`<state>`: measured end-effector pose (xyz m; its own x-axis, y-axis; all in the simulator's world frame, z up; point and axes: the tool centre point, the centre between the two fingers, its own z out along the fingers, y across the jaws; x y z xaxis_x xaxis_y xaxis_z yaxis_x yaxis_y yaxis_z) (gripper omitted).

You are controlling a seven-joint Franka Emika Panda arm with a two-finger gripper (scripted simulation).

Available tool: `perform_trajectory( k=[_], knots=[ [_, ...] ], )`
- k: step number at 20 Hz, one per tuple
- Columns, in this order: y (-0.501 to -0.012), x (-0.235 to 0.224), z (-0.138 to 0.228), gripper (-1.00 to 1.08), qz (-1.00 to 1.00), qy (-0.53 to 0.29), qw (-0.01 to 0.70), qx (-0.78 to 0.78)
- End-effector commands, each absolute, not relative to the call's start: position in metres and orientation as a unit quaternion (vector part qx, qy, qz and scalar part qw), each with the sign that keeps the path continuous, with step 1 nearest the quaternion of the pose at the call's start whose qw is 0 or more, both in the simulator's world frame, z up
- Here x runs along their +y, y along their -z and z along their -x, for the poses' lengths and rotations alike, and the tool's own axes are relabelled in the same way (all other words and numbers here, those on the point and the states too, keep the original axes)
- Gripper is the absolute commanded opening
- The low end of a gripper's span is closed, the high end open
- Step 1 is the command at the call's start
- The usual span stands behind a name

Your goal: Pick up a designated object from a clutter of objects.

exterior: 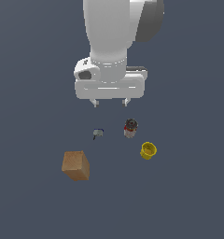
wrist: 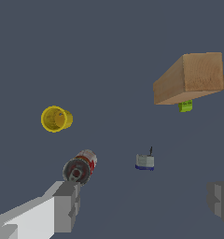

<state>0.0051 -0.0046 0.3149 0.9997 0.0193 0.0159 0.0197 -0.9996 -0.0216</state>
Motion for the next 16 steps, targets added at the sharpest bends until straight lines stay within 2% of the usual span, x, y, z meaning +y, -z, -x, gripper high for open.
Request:
perform_trajectory(
  k=[1,16],
  knots=[
    [-0.312,-0.008,-0.011,1.0,1.0,0.007,0.011,-0.01],
    [-0.264,-0.071,-0.087,1.0,1.0,0.004,0.007,-0.02]
  ],
)
